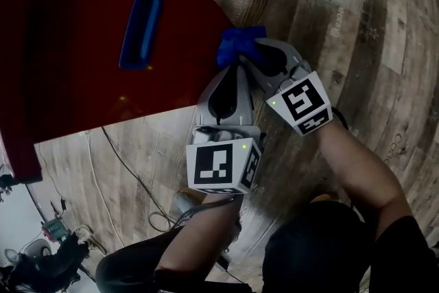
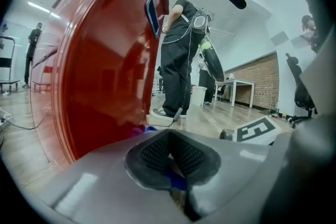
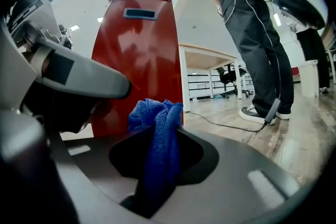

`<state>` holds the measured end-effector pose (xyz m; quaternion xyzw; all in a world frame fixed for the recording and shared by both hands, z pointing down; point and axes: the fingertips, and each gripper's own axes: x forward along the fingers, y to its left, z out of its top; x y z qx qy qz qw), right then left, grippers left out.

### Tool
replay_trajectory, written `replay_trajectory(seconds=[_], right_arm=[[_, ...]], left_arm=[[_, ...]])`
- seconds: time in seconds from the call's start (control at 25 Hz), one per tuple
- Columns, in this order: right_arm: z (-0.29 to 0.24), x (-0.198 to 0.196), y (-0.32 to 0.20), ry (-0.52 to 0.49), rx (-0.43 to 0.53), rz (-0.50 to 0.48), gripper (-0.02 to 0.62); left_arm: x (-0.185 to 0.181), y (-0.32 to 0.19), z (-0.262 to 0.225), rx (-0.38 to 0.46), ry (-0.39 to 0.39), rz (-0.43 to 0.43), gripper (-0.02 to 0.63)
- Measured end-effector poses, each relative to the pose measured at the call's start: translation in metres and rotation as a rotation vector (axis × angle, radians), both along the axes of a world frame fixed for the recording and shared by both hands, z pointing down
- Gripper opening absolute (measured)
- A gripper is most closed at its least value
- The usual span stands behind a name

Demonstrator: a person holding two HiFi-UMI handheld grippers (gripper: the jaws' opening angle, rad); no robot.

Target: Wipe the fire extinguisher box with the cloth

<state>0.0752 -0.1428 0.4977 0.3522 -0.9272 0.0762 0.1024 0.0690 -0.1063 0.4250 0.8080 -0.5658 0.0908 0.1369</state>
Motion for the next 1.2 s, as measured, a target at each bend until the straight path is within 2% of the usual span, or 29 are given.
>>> replay_trajectory(seconds=[0.36,0.6,0.8,1.2], right_arm=[[-0.104,0.013,-0.035,-0.032,0.128,-0.002,0.114],[-0.169,0.017,-0.047,-0.089,0.189,-0.004,0.114],[-0.221,0.019,-0.045,-0.142,0.242,-0.02,0.114],[-0.297,0.017,-0.028,-0.195,0.318,-0.043,0.114]], left_arm=[[0.017,-0.017,-0.067,0.085,-0.003,0.011,0.0],[0.023,-0.021,-0.104,0.119,-0.028,0.039,0.0],[0.03,-0.018,-0.138,0.17,0.039,0.048,0.0],[0.023,-0.004,-0.19,0.239,0.088,0.065,0.0]])
